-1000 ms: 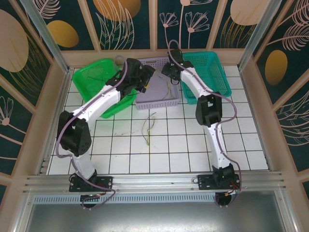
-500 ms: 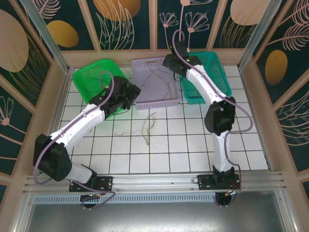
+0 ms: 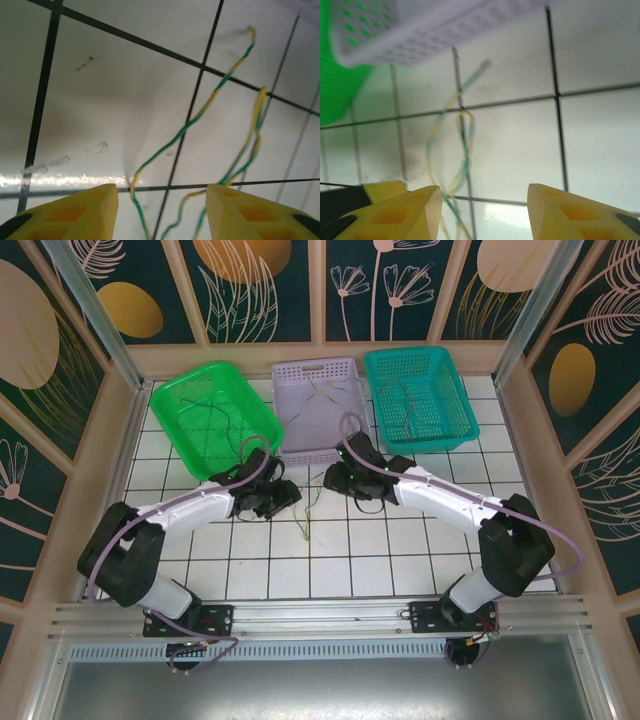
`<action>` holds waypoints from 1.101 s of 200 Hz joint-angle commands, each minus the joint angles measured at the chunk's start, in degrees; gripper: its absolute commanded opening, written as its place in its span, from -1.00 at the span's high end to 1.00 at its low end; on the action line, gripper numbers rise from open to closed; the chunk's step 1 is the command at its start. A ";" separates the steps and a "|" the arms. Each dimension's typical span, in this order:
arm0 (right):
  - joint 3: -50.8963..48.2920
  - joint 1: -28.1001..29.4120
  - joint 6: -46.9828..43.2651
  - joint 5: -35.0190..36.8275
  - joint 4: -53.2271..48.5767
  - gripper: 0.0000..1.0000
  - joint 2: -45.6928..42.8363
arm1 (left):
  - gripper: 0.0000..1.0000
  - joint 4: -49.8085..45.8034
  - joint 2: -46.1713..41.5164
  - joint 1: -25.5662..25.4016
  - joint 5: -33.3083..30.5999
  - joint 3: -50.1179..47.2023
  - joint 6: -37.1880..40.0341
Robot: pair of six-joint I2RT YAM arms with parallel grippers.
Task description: Untangle the cables
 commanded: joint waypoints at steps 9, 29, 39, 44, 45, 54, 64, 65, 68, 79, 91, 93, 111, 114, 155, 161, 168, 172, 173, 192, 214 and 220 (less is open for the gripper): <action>-1.67 -0.26 2.52 0.52 2.94 0.02 -5.24 | -0.08 2.38 4.90 -1.37 -0.28 1.50 8.76; -2.47 -1.25 2.57 0.52 2.32 0.02 -7.24 | -0.14 1.59 6.86 -2.72 -4.00 2.37 11.00; -2.81 -1.42 2.66 0.52 2.26 0.01 -7.81 | -0.15 2.12 7.53 -3.19 -5.41 2.57 11.68; -2.96 -1.45 2.73 0.52 2.22 0.02 -8.00 | -0.15 2.70 7.93 -3.47 -5.64 2.65 12.13; -2.99 -1.45 2.72 0.52 2.22 0.02 -8.01 | -0.15 2.80 8.02 -3.52 -5.65 2.70 12.22; -3.25 -1.52 2.83 0.45 2.22 0.01 -8.09 | -0.15 3.48 8.87 -3.88 -6.17 2.99 12.83; -3.54 -1.45 3.03 0.09 2.18 0.02 -8.15 | -0.16 3.61 9.64 -4.31 -7.49 3.74 13.87; -3.58 -1.45 3.04 0.04 2.16 0.01 -8.17 | -0.15 3.61 9.66 -4.34 -7.54 3.86 13.97; -3.69 -1.45 3.11 -0.02 2.22 0.02 -8.18 | -0.15 3.56 9.64 -4.42 -7.87 4.07 14.21; -3.95 -1.37 3.32 -0.15 2.38 0.02 -8.49 | -0.14 3.60 11.47 -4.77 -9.00 4.93 15.28; -4.27 -1.45 3.40 -0.26 2.40 0.02 -8.75 | 0.00 4.40 11.72 -4.96 -9.08 5.27 16.25; -4.25 -1.45 3.40 -0.25 2.40 0.02 -8.79 | 0.05 4.58 11.78 -4.93 -9.02 5.22 16.44; -4.42 -1.78 2.84 -0.38 2.10 0.02 -8.84 | 0.66 6.41 11.64 -5.26 -8.63 4.82 17.66; -4.36 -1.88 2.75 -0.44 2.05 0.02 -8.80 | 0.80 6.80 11.52 -5.37 -8.53 4.71 17.87; -3.94 -3.74 -2.33 -1.08 -0.94 0.04 -11.29 | 1.00 8.17 2.28 -6.25 -6.82 3.11 19.92; -3.87 -4.23 -3.35 -1.65 -1.56 0.04 -12.07 | 1.00 7.61 0.39 -6.54 -6.89 3.08 20.33; -3.80 -4.72 -4.61 -2.95 -1.95 0.04 -13.05 | 1.00 7.11 -1.77 -6.76 -6.40 2.93 20.70; -3.88 -5.01 -5.22 -3.81 -1.99 0.04 -13.61 | 1.00 6.92 -2.86 -6.80 -6.03 2.81 20.94; -3.89 -5.08 -5.30 -4.02 -1.99 0.04 -13.80 | 1.00 6.89 -3.14 -6.81 -5.84 2.78 20.94; -3.74 -5.61 -8.08 -8.86 -0.83 0.04 -16.01 | 1.00 5.45 -6.76 -6.87 -3.76 2.90 22.11; -1.51 -5.49 -10.11 -14.72 0.70 0.02 -16.03 | 1.00 5.75 -9.28 -7.12 -0.30 2.59 24.61; -0.55 -5.49 -10.22 -15.82 0.93 0.02 -15.75 | 1.00 6.33 -9.95 -7.19 0.44 2.33 25.24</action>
